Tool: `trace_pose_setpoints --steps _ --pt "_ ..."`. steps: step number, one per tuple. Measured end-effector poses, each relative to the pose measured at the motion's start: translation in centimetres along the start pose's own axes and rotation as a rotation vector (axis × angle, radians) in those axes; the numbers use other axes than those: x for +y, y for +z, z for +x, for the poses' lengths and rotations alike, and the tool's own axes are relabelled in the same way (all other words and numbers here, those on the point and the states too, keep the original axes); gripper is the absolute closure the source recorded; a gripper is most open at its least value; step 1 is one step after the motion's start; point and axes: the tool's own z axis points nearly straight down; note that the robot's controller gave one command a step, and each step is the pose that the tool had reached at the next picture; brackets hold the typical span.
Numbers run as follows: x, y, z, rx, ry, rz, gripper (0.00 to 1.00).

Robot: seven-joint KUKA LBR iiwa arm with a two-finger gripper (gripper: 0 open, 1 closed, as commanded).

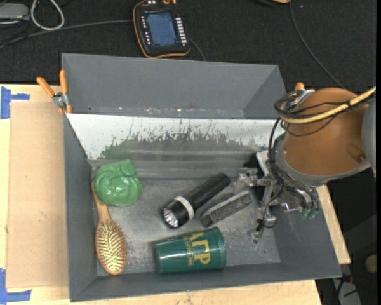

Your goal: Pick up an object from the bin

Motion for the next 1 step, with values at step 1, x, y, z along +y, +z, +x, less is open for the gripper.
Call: trace_pose_setpoints --steps 1 --pt "8.33 6.98 1.99 0.046 0.186 -0.012 0.00"
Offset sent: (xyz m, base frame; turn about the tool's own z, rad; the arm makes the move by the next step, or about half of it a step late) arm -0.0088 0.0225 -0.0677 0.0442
